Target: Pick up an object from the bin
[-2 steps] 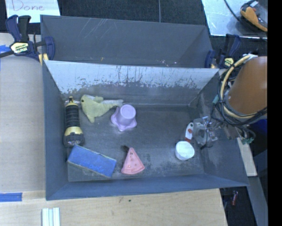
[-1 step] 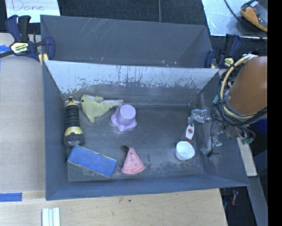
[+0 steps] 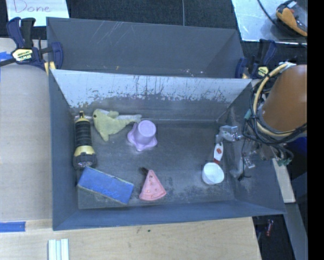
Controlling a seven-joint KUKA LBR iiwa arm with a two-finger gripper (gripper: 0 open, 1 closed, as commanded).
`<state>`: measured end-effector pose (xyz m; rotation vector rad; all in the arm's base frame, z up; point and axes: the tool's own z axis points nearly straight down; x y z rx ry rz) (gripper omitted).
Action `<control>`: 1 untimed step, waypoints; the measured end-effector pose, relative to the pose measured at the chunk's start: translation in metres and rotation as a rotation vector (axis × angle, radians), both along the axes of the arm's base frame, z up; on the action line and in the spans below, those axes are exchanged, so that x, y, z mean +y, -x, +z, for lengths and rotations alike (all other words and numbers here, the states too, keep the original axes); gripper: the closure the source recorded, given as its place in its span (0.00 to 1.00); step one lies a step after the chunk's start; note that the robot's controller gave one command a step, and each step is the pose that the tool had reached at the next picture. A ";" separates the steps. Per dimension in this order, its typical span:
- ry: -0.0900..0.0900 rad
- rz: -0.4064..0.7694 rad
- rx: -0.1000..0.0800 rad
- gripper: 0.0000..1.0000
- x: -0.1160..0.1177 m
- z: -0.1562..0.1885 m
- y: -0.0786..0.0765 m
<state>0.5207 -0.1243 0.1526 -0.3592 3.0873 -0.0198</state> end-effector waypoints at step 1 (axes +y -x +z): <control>0.008 0.164 -0.006 0.00 0.016 -0.053 0.009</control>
Offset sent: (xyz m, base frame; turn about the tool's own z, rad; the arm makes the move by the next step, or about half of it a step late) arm 0.0065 0.0238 -0.0675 -0.2095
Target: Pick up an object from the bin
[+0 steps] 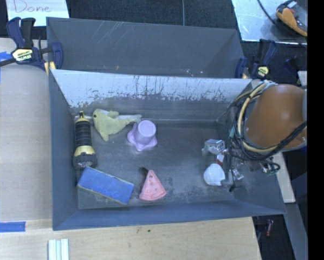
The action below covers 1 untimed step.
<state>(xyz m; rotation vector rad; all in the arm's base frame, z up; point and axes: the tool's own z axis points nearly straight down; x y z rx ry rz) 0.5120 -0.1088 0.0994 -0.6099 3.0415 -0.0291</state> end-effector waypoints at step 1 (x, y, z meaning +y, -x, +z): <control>0.000 0.044 0.004 0.00 0.008 -0.013 -0.016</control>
Offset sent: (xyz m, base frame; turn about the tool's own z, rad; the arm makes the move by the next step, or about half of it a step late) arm 0.0057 -0.0100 0.1561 -0.0514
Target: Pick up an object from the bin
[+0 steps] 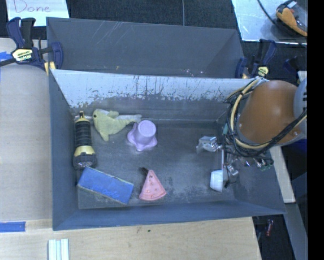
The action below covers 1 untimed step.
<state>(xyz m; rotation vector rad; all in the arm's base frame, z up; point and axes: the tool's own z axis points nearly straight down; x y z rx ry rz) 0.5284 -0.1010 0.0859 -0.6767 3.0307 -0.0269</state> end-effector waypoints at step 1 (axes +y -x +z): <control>-0.002 0.004 0.006 0.00 -0.011 0.104 0.007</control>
Offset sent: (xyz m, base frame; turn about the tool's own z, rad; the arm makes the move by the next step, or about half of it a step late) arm -0.0168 -0.0214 -0.0151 -0.1998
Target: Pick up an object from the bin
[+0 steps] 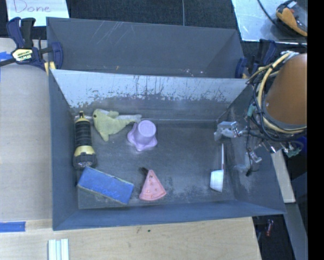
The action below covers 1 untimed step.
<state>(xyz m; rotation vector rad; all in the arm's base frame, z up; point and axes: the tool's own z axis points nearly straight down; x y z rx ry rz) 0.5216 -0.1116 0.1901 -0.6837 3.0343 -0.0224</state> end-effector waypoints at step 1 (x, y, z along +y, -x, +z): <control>0.005 0.143 -0.003 0.00 -0.007 -0.078 0.005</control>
Offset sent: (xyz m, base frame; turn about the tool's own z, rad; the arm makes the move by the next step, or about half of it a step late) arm -0.0290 0.0105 -0.0608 -0.1294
